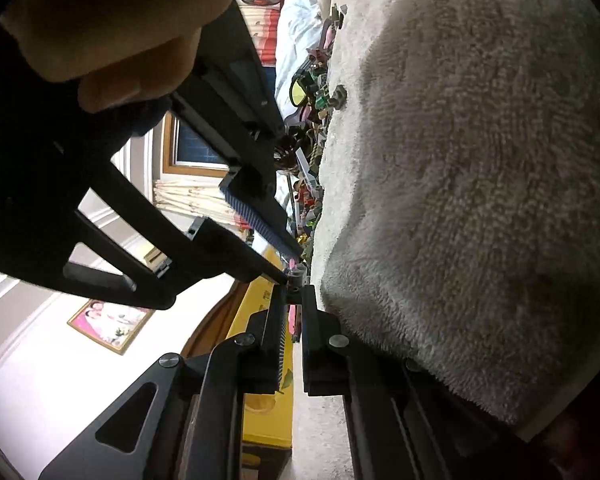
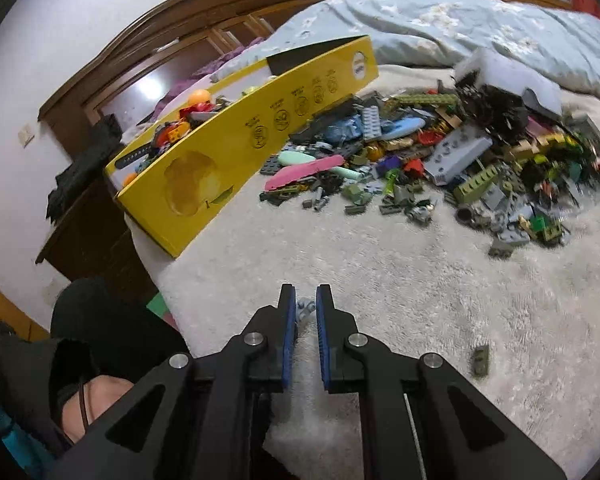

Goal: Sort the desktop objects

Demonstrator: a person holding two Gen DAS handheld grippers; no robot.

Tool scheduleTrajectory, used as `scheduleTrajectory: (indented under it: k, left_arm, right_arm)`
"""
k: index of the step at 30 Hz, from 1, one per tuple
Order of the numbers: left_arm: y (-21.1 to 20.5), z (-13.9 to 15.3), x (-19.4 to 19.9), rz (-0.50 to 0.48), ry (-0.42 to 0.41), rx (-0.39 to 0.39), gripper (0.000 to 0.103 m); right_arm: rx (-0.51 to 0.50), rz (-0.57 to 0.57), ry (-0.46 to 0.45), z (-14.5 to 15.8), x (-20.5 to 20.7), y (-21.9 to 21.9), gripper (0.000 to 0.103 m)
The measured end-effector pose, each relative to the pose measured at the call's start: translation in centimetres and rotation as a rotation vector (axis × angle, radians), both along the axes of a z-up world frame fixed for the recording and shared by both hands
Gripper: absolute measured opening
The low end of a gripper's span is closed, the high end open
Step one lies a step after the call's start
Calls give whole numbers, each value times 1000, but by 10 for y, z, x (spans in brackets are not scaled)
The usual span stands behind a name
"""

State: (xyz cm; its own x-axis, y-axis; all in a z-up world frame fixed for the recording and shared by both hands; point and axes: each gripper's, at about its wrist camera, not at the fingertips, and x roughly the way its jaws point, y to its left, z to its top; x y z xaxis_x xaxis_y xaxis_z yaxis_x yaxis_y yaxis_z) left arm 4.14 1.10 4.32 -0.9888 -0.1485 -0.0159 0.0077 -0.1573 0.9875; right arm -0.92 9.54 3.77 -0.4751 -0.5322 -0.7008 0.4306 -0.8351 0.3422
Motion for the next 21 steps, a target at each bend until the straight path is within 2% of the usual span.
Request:
scheduleTrajectory:
  k: [3,9,10,11,12,13,16,19,21]
  left_arm:
    - [-4,6,-2,6,-2,12,2]
    - [-14,13,-1,12,-7,28,2]
    - [-16,17,-3,23,5,42,2]
    - [-17,20,-4,44,2,62,2]
    - [-18,21,-4,46,5,63,2]
    - [-20,23,-4,41,14,58,2]
    - [-24,29,-3,40,15,58,2]
    - [-8,36,-13,29,12,57,2]
    - [-24,35,-20,21,-6,73,2]
  right_arm:
    - [-51,-27,-33,-3,-2,7,9]
    - [-78,-63,-64,-7,-2,10,10]
    - [-77,-70,-69,-8,-3,10,3]
    - [23,-143,-80,-15,-6,11,1]
    - [45,-171,-103,-27,-9,13,0]
    - [-11,-182,-131,-36,-10,21,0]
    - [-17,-144,-50,-17,-2,18,0]
    - [-41,-141,-108,-28,-5,20,0]
    - [-52,-143,-97,-26,-5,21,1]
